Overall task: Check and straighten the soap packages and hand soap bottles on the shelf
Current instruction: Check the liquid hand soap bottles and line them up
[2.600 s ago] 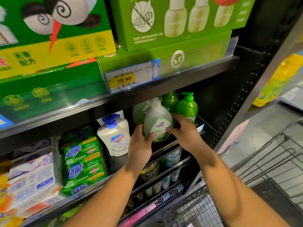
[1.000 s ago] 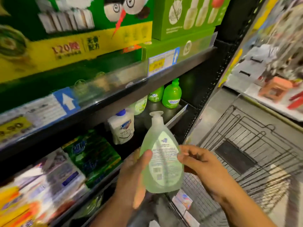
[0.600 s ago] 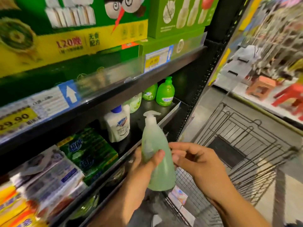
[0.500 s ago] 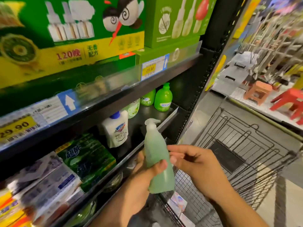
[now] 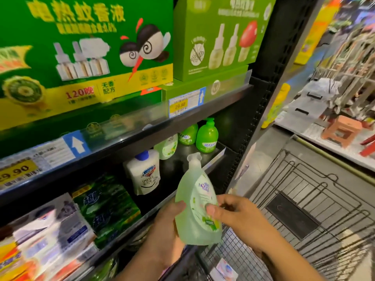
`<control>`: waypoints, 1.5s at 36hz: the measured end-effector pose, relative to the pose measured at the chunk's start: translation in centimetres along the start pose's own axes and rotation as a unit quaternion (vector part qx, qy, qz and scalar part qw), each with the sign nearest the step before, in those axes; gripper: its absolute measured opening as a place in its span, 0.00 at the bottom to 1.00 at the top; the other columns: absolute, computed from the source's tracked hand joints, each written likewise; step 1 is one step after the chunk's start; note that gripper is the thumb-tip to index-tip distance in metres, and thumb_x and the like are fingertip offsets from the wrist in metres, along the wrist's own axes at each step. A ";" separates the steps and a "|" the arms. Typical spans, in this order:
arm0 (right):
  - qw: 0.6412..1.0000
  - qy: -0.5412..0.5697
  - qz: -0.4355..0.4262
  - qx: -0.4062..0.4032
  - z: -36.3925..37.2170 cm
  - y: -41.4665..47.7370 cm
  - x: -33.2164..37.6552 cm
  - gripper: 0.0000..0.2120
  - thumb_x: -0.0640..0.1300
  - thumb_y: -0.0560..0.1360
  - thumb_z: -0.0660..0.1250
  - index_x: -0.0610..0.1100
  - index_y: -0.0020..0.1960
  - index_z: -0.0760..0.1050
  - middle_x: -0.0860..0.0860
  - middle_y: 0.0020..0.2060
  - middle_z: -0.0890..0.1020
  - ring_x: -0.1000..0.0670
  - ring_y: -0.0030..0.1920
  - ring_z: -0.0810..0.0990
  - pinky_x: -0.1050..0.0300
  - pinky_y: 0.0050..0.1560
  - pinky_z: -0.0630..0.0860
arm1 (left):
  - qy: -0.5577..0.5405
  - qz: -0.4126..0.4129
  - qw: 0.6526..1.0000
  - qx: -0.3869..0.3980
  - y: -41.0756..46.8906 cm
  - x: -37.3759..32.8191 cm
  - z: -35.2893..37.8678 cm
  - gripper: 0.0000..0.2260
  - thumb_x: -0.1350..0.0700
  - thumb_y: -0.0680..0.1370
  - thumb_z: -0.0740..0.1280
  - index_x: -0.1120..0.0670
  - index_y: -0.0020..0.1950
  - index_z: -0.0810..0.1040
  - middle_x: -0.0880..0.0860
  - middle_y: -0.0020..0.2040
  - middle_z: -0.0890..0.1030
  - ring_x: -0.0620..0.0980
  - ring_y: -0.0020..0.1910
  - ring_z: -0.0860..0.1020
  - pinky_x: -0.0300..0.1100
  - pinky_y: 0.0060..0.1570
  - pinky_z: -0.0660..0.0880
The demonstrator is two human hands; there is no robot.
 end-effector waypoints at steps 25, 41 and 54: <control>0.975 0.030 -0.220 0.007 -4.5 -0.2 0.7 0.30 0.27 0.63 0.78 0.50 0.59 0.81 0.47 0.49 0.82 0.52 0.50 0.83 0.65 0.52 0.78 | 0.303 0.176 0.937 0.002 0.0 -2.8 2.4 0.32 0.55 0.59 0.80 0.52 0.62 0.74 0.48 0.52 0.85 0.47 0.52 0.83 0.40 0.49 0.79; 0.957 -0.019 -0.290 -0.005 -5.4 -1.2 0.7 0.28 0.48 0.60 0.82 0.60 0.59 0.80 0.57 0.54 0.85 0.55 0.55 0.83 0.66 0.56 0.76 | 0.381 0.298 0.875 0.028 -2.0 -3.7 2.6 0.28 0.54 0.59 0.82 0.44 0.57 0.82 0.50 0.58 0.82 0.49 0.57 0.80 0.41 0.53 0.78; 0.986 0.120 0.106 0.035 -2.7 1.1 -1.6 0.21 0.53 0.77 0.68 0.34 0.50 0.82 0.45 0.26 0.81 0.52 0.24 0.77 0.63 0.25 0.73 | 0.154 -0.094 0.977 -0.113 -0.5 -1.0 3.4 0.16 0.41 0.75 0.67 0.51 0.50 0.86 0.53 0.48 0.86 0.52 0.42 0.84 0.42 0.38 0.79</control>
Point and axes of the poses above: each hand's wrist, its own y-axis towards the middle knuckle, its own z-axis out of the palm, x = y × z, the point moved 2 cm from there along y, towards the middle knuckle
